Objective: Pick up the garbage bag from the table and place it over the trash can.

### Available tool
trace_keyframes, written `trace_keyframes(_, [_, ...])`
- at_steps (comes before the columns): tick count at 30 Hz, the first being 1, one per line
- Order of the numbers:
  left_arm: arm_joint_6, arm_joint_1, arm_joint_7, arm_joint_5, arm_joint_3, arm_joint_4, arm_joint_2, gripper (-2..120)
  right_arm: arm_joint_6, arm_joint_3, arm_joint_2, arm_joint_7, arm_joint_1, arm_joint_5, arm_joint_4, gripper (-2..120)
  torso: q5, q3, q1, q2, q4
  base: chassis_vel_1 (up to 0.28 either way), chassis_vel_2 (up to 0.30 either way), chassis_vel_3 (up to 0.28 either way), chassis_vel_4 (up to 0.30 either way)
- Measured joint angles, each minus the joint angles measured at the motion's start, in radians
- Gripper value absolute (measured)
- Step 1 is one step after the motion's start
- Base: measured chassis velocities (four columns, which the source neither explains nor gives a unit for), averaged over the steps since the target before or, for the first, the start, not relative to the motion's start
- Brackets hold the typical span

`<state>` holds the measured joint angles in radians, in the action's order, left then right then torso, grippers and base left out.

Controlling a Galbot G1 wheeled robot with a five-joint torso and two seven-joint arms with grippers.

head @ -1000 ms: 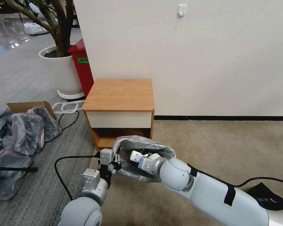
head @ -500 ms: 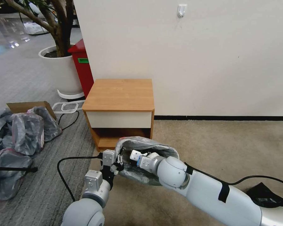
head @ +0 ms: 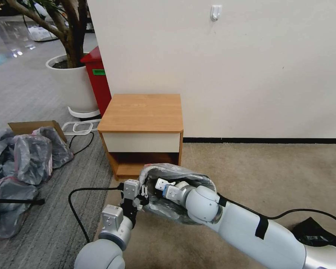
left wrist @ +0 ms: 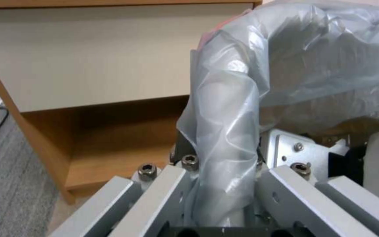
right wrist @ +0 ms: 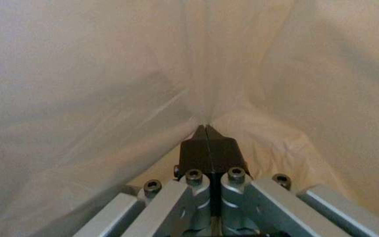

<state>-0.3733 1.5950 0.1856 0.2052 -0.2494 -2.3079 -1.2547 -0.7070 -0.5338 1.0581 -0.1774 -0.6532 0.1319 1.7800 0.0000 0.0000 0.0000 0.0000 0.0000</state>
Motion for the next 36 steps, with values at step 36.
trace_keyframes(36, [-0.106, -0.127, 0.217, 0.524, -0.066, 0.230, -0.058, 3, 0.033, 0.215, -0.129, 0.049, -0.172, -0.334, 0.293, 0, 0.0000, 0.000, 0.000, 0.000, 0.0003, 0.000, 0.000, 0.000, 0.000])
